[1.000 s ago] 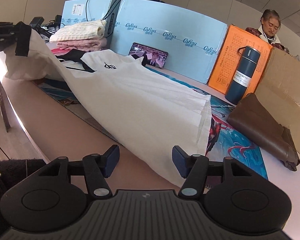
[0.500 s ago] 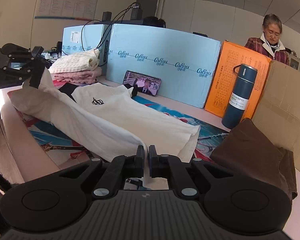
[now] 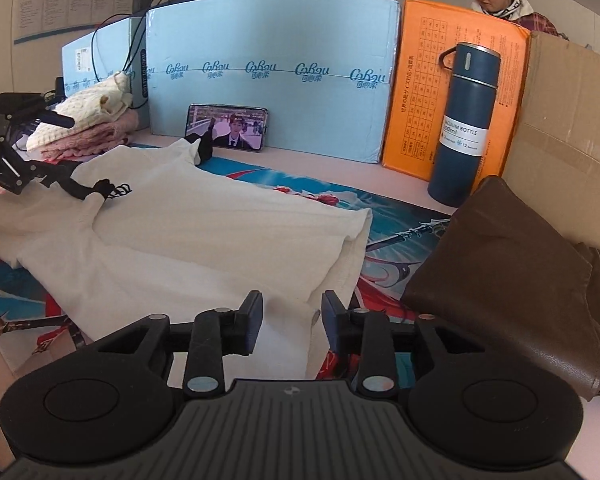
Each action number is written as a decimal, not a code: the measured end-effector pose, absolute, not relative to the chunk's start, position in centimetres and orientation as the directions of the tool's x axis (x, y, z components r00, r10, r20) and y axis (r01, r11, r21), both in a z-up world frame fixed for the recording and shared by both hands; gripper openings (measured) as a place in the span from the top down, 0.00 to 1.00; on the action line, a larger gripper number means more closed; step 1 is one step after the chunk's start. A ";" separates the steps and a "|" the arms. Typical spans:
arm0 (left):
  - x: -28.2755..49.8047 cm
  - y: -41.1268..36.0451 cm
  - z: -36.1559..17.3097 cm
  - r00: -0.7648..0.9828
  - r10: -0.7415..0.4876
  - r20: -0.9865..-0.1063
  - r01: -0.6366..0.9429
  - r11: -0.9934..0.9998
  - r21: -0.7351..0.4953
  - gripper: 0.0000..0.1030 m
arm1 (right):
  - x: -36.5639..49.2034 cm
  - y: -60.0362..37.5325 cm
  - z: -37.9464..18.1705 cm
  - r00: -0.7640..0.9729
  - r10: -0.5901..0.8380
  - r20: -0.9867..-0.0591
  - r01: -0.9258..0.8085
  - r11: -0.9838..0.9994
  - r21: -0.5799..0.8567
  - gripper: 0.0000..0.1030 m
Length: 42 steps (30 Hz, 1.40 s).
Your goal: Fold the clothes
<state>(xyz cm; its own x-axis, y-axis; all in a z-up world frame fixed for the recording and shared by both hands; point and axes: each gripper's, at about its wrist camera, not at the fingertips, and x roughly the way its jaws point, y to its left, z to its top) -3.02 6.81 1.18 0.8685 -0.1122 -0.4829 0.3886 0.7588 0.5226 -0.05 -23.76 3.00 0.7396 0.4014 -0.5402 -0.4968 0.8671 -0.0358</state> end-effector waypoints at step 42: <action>-17.1 11.0 -3.3 0.838 -0.346 -0.422 0.239 0.928 -0.285 0.70 | -5.7 -22.7 1.7 0.772 0.184 -0.609 0.214 0.827 0.520 0.41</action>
